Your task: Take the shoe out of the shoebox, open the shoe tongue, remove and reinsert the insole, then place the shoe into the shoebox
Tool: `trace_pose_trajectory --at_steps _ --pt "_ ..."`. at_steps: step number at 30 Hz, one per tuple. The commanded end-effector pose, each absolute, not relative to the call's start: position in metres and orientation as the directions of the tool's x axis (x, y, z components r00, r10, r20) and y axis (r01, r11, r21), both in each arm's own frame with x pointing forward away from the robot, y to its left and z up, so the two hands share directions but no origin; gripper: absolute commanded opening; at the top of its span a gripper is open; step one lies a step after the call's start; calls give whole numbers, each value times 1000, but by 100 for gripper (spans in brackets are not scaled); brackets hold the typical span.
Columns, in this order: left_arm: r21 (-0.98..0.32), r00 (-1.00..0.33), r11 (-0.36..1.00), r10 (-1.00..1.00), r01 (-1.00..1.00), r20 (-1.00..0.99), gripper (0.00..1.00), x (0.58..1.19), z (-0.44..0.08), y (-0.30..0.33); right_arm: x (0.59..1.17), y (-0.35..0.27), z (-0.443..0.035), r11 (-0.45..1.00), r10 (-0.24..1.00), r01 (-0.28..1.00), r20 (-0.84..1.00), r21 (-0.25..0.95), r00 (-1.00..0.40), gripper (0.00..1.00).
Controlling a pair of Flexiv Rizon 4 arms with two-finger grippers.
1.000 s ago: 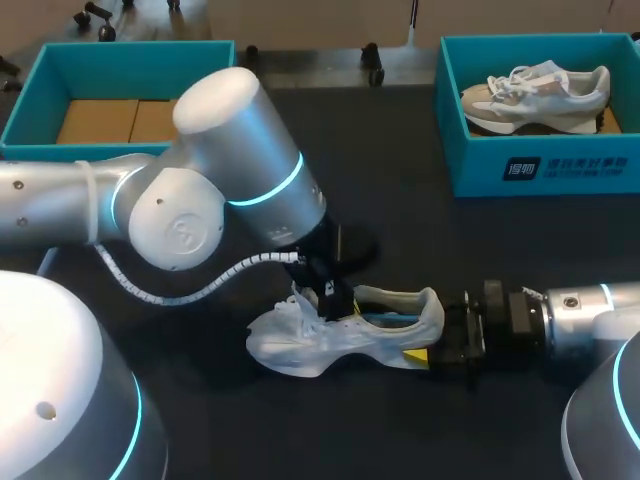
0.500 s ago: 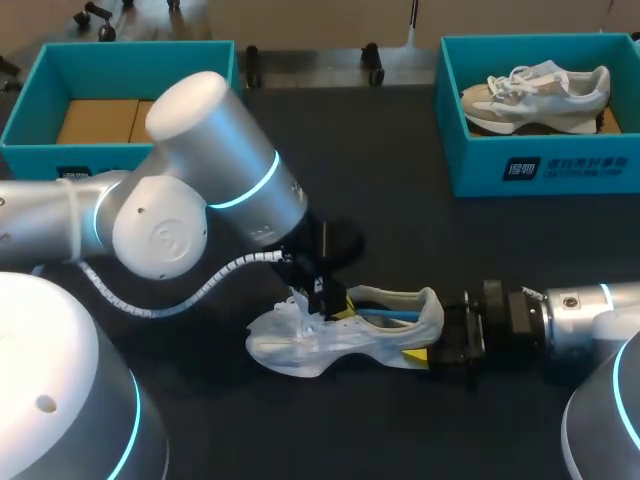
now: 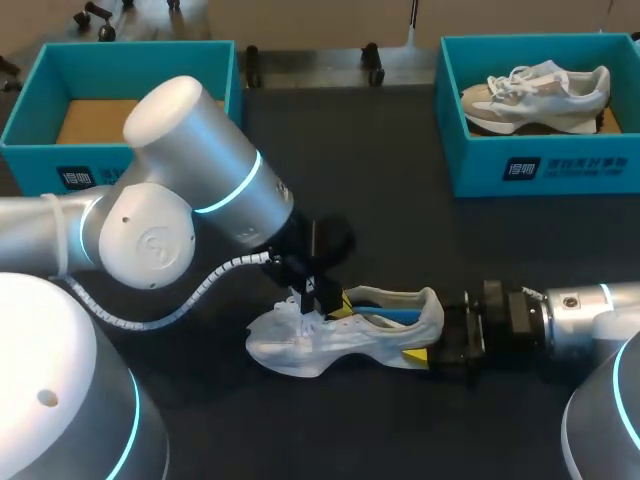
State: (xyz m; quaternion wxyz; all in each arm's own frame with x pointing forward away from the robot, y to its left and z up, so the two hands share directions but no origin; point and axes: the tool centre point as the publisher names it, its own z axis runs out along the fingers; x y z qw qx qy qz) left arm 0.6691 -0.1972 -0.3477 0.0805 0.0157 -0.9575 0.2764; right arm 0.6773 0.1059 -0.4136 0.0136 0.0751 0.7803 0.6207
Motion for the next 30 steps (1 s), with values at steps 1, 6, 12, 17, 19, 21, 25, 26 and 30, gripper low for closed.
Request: trace_pose_trajectory --at_steps 1,6,12,17,19,21,25,26,30 --pt "-537 -988 840 0 -83 153 0 666 -344 -193 677 107 -413 222 137 102 72 970 -988 0" --pt "-543 -989 833 -31 -107 146 0 668 -344 -192 677 107 -413 222 137 102 72 970 -988 0" --pt "-557 -987 820 -58 -131 147 0 668 -345 -190 677 107 -413 222 137 102 72 970 -988 0" --pt "-569 -988 812 -55 -130 146 0 669 -342 -189 677 107 -413 222 137 102 72 970 -988 0" --pt "-577 -988 807 -51 -125 143 0 668 -339 -189 677 107 -413 222 137 102 72 970 -988 0" --pt "-583 -990 804 -50 -120 135 0 667 -337 -189 677 107 -413 222 137 102 72 970 -988 0" --pt "-595 -989 793 -64 -133 137 0 667 -335 -189 677 107 -413 222 137 102 72 970 -988 0" --pt "-598 -988 790 -66 -137 139 0 667 -335 -189 677 107 -413 222 137 102 72 970 -988 0" --pt "-601 -988 786 -79 -145 136 0 667 -336 -190 677 107 -413 222 137 102 72 970 -988 0"
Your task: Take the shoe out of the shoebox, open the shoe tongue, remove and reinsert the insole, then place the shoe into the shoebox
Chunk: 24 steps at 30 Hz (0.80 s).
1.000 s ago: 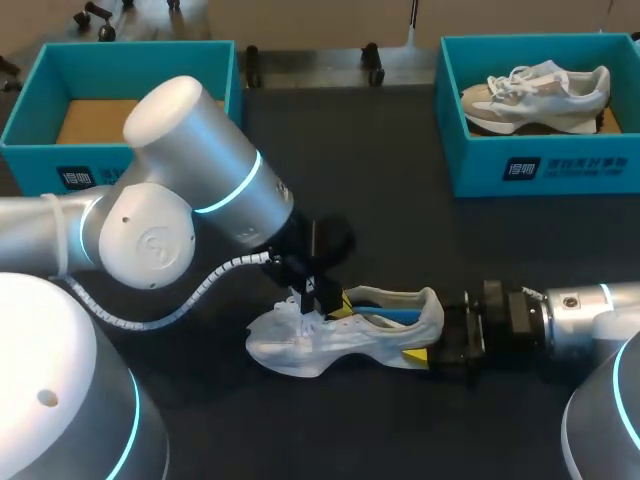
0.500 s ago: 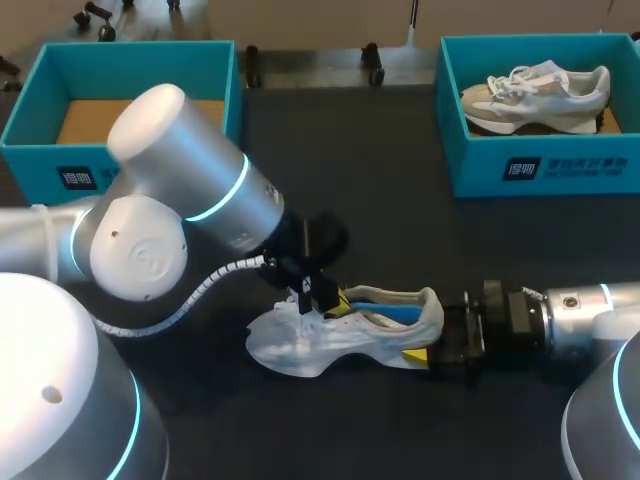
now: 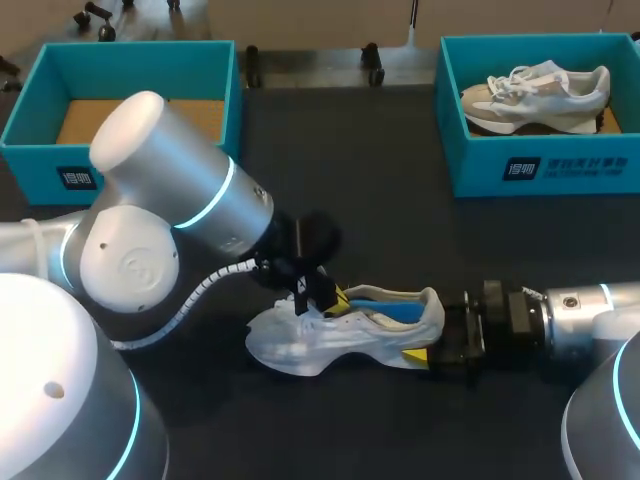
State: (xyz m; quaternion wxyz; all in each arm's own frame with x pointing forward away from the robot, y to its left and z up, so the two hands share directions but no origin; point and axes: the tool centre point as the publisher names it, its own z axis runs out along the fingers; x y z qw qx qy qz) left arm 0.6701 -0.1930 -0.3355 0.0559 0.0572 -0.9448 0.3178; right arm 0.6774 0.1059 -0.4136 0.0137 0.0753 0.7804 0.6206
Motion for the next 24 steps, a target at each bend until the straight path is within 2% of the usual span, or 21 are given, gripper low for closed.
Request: trace_pose_trajectory --at_steps 1,6,7,8,24 --pt "-601 -987 785 -82 -148 137 0 667 -337 -190 677 107 -413 222 137 102 72 970 -988 0" --pt "-591 -988 792 -100 -152 120 0 666 -337 -191 677 107 -413 222 137 102 72 970 -988 0" --pt "-589 -988 794 -100 -151 118 22 666 -337 -191 677 107 -413 222 137 102 72 970 -988 0" --pt "-587 -988 795 -100 -149 115 27 666 -336 -192 677 107 -413 222 137 102 72 970 -988 0" --pt "-527 -996 848 -82 -53 -33 33 666 -304 -220 677 107 -413 222 137 102 72 970 -988 0"
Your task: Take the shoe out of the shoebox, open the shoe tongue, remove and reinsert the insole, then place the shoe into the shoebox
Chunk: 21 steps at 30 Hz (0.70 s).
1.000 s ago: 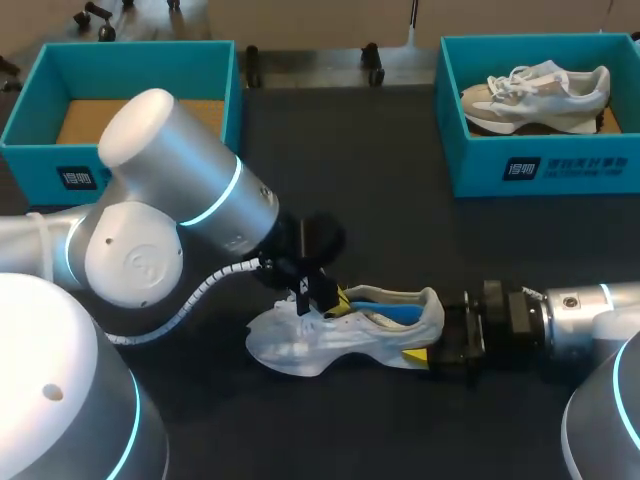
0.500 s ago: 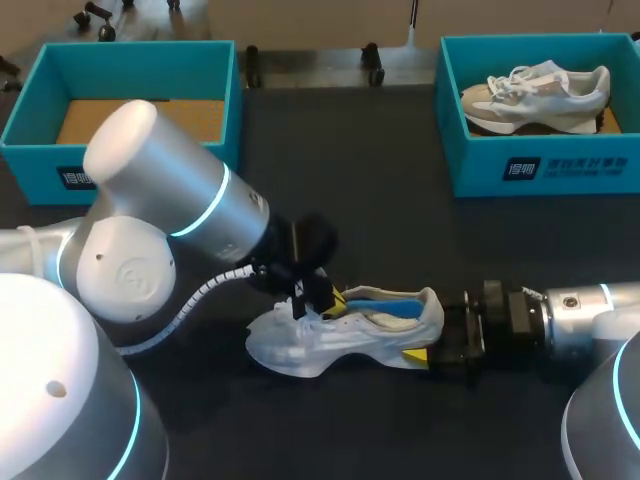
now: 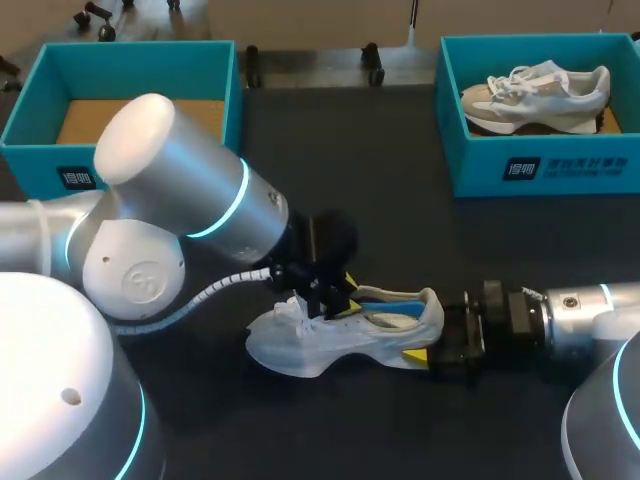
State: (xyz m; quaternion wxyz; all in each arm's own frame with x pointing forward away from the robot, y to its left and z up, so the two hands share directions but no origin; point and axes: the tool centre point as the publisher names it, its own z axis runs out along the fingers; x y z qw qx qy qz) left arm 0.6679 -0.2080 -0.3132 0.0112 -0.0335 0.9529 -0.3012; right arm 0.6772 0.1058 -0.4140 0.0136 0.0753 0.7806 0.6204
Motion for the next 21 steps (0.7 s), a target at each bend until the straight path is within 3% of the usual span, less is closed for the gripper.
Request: trace_pose_trajectory --at_steps 1,16,19,20,21 --pt "-520 -996 853 -80 -46 -43 33 665 -303 -222 677 107 -413 222 137 102 72 970 -988 0" --pt "-431 -991 902 -67 -12 -113 27 669 -307 -243 677 107 -413 222 137 102 72 970 -988 0" --pt "-426 -991 905 -68 -13 -115 12 670 -306 -244 677 107 -413 222 137 102 72 970 -988 0" --pt "-423 -991 906 -69 -14 -116 1 671 -306 -244 677 107 -413 222 137 102 72 970 -988 0" --pt "-422 -991 907 -70 -14 -116 0 671 -306 -243 677 107 -413 222 137 102 72 970 -988 0"
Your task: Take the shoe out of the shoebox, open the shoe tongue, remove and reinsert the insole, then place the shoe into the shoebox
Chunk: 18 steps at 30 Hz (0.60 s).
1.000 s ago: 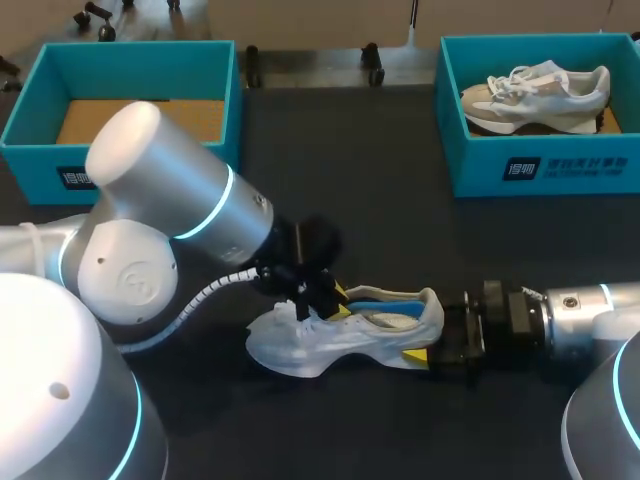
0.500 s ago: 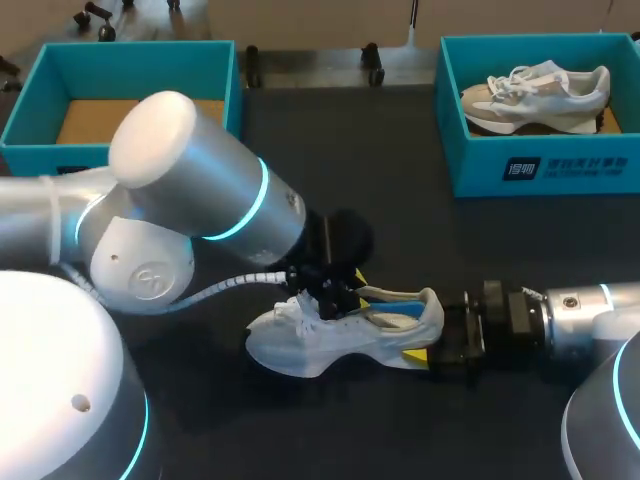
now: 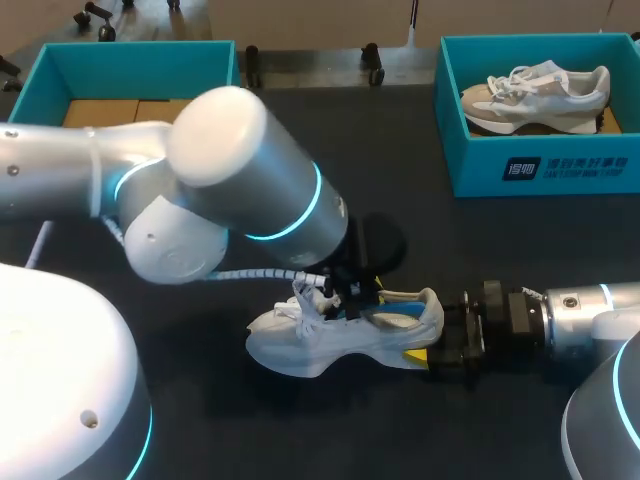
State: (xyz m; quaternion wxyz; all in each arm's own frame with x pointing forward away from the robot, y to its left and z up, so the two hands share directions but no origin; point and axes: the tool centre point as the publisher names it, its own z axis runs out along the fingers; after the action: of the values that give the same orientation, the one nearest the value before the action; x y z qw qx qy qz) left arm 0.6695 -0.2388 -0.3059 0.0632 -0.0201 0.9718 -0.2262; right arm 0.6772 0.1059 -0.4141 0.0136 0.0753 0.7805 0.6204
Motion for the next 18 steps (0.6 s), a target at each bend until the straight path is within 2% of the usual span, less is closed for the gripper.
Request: trace_pose_trajectory --at_steps 1,16,17,18 --pt "-422 -991 907 -71 -15 -116 0 672 -306 -243 677 107 -413 222 137 102 72 970 -988 0" --pt "-446 -981 895 -77 11 -179 0 664 -284 -235 677 107 -413 222 137 102 72 970 -988 0" --pt "-444 -979 896 -73 19 -190 4 663 -283 -234 677 107 -413 222 137 102 72 970 -988 0" --pt "-442 -977 897 -74 24 -202 20 660 -282 -234 677 107 -413 222 137 102 72 970 -988 0"
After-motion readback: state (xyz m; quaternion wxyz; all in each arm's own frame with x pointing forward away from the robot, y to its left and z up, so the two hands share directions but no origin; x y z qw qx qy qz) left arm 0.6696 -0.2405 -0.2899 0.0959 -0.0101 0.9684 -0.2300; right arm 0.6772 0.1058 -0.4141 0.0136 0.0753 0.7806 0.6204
